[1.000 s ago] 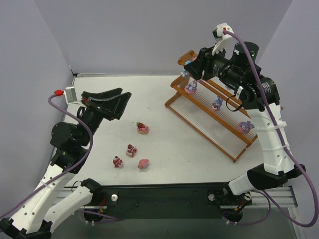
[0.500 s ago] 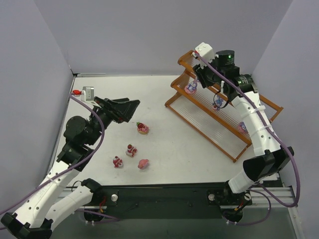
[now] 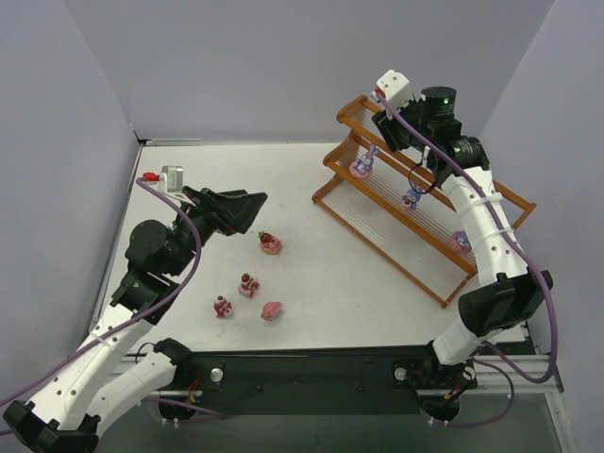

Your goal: Place and organize the plastic toys onto the shelf

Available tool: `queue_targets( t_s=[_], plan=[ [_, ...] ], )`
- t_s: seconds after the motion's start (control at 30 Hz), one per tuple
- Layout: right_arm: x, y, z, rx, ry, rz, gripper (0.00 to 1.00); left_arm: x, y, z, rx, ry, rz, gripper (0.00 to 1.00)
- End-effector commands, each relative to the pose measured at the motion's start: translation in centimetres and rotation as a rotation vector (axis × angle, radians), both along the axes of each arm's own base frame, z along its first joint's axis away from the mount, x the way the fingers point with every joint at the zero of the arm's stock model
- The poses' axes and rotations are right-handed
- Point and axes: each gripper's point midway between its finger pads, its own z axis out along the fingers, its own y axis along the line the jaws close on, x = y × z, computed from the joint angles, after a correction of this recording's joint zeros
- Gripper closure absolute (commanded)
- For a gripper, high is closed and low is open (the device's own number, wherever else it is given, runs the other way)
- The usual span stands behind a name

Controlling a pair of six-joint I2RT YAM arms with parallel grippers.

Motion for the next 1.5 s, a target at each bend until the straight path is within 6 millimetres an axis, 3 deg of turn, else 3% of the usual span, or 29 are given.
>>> queue_targets(
  t_s=[0.0, 0.2, 0.37, 0.73, 0.83, 0.87, 1.13, 1.27, 1.47],
  plan=[
    [1.7, 0.7, 1.3, -0.003, -0.092, 0.053, 1.0, -0.1, -0.2, 0.9, -0.021, -0.03, -0.013, 0.06],
    [2.8, 0.8, 1.1, -0.027, -0.106, 0.086, 1.0, 0.4, -0.4, 0.4, -0.018, -0.017, -0.01, 0.06],
    [3.2, 1.8, -0.2, -0.09, -0.107, 0.176, 1.0, 0.7, -0.5, 0.1, -0.013, -0.013, -0.006, 0.06],
    [4.1, 2.0, -1.9, -0.096, -0.077, 0.179, 0.96, 1.3, -0.6, -0.4, -0.003, -0.008, 0.005, 0.06],
    [4.0, 1.9, -1.7, -0.073, -0.071, 0.164, 0.88, 1.4, -0.6, -0.4, -0.003, -0.007, 0.008, 0.06],
    [3.9, 1.9, -1.6, -0.063, -0.069, 0.16, 0.8, 1.4, -0.6, -0.5, -0.001, -0.005, 0.008, 0.06],
    [4.4, 1.9, -0.9, -0.021, -0.069, 0.133, 0.67, 1.6, -0.5, -0.6, -0.001, -0.005, 0.011, 0.06],
    [4.9, 1.6, -0.6, -0.004, -0.073, 0.092, 0.55, 1.6, -0.5, -0.6, -0.001, -0.005, 0.011, 0.06],
    [5.4, 1.0, -0.1, -0.001, -0.083, 0.058, 0.48, 1.6, -0.4, -0.6, 0.003, -0.006, 0.015, 0.06]
  ],
)
